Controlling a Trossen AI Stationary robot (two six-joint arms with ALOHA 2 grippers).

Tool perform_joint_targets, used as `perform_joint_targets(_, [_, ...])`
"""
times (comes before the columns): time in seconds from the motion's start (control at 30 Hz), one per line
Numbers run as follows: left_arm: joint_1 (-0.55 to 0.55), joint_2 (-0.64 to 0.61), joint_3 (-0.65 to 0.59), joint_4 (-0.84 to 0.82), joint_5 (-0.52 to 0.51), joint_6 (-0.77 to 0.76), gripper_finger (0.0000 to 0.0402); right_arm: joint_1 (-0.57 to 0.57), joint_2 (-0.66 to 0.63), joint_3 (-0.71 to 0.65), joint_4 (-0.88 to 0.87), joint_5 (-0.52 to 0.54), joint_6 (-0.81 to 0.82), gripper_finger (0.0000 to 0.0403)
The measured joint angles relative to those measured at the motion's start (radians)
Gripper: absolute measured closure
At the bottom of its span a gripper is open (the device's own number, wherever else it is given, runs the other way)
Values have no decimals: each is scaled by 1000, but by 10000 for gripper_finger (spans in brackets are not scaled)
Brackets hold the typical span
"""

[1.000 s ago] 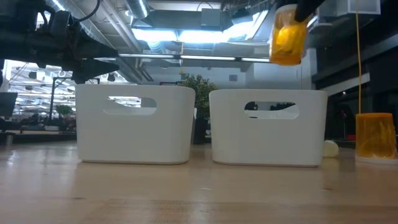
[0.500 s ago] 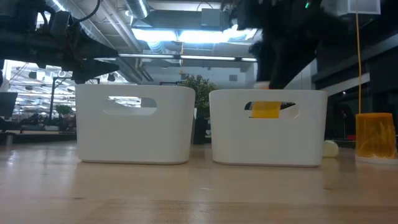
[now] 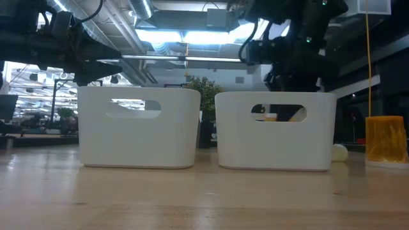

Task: Pick and place medicine bottles into bin by pill shape (circle, oval)
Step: Put the orange capsule bottle into the right white bin

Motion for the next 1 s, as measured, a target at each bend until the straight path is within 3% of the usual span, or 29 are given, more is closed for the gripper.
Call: perform_joint_targets(1.0, [0,0,0,0,0,0,147,0,0,0,76,0,-1,162])
